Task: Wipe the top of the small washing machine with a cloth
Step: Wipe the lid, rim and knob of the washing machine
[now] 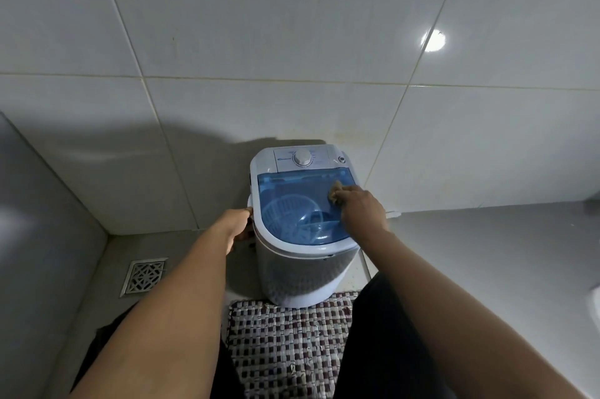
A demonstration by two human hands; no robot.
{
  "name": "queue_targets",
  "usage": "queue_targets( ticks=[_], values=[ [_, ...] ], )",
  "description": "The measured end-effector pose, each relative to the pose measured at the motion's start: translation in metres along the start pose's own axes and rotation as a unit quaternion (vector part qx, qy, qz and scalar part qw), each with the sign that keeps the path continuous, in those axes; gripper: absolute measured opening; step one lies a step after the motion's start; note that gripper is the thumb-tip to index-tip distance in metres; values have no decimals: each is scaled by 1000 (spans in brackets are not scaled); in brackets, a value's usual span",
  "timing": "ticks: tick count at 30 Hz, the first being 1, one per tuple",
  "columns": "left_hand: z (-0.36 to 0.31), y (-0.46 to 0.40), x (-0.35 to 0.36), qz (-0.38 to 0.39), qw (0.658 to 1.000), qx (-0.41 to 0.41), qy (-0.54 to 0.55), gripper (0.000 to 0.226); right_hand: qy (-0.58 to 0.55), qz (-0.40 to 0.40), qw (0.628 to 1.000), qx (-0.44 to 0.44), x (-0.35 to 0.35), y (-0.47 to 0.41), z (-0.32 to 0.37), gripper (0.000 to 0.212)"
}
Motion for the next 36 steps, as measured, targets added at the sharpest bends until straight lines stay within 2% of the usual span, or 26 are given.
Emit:
queue_targets(
  ticks=[3,5,8,12,15,18,21,25,29,36],
  values=[
    [-4,7,4,4,1000,7,17,33,-2,-64,998,-27,9,41,1,35],
    [-2,4,3,5,1000,4,12,45,-48,-98,992,-66,17,66,7,35],
    [3,-5,-1,3,1000,5,18,49,-103,-89,982,-134,30,84,22,50],
    [0,0,1,11,1000,4,16,43,-95,-62,966,-232,39,80,31,57],
    [-4,3,2,11,1000,9,-5,30,-69,-53,974,-209,32,54,15,51],
    [-6,6,3,1,1000,13,-7,26,-50,-39,989,-133,11,22,1,49],
    [-4,2,2,-3,1000,5,-14,35,-3,-8,999,-50,-7,-7,7,47],
    [-3,-3,-1,-2,1000,16,-22,40,-26,-11,1000,-11,-14,-32,37,38],
    [-1,-4,-1,-2,999,21,-27,37,-41,1,999,-30,-8,-39,78,38],
    [2,-4,-5,-14,999,7,-29,41,7,31,984,-178,17,-46,167,41]
  ],
)
Point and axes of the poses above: each hand's wrist, its own y-axis away from the middle knuckle, its own x-axis out of the palm, z = x × y, the point moved 1 cm from there along -y, towards the middle knuckle, and after that the axes turned 9 degrees about x, right-handed, at the moved point
